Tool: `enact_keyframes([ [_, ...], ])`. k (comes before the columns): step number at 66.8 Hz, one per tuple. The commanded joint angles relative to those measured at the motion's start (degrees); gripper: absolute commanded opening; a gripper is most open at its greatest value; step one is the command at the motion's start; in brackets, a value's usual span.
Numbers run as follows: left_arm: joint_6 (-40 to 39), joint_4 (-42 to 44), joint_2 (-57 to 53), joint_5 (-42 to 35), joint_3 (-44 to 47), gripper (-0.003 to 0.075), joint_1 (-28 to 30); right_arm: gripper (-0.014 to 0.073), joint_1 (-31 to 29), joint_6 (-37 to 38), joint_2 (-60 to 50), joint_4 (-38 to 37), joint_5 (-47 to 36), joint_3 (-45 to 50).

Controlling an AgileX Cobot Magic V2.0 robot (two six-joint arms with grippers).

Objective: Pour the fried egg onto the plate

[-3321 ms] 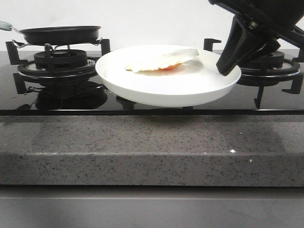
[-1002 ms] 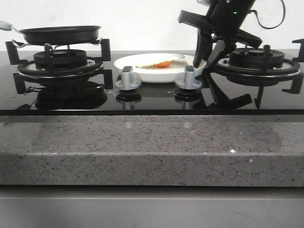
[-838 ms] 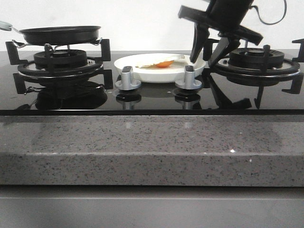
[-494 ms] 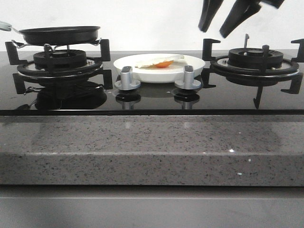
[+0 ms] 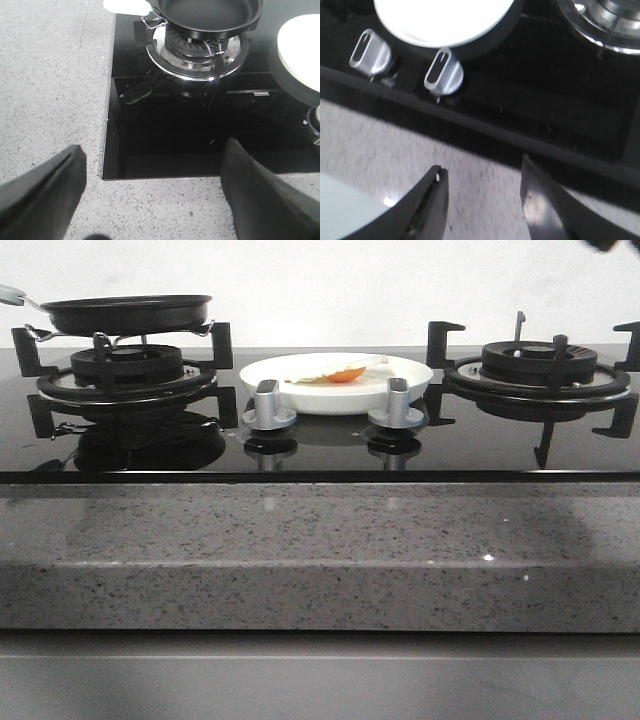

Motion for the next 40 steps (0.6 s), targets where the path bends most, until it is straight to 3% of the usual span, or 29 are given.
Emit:
enact_keyframes([
  [1, -0.6, -0.9, 0.1, -3.8, -1.5, 0.0543, -0.4, 0.0372, 0.0, -2.3, -6.1, -0.4, -2.9, 2.0],
  [23, -0.6, -1.4, 0.1, -3.8, -1.5, 0.0526, -0.4, 0.0372, 0.0, -2.3, -20.3, -1.7, -1.6, 13.4],
  [30, -0.6, -1.4, 0.1, -3.5, -1.5, 0.0442, -0.4, 0.036, 0.0, -2.3, -22.9, -1.8, -1.6, 15.0],
  [40, -0.6, -1.4, 0.1, -3.5, -1.5, 0.0266, -0.4, 0.0212, 0.0, -2.3, -24.5, -1.9, -1.6, 15.2],
])
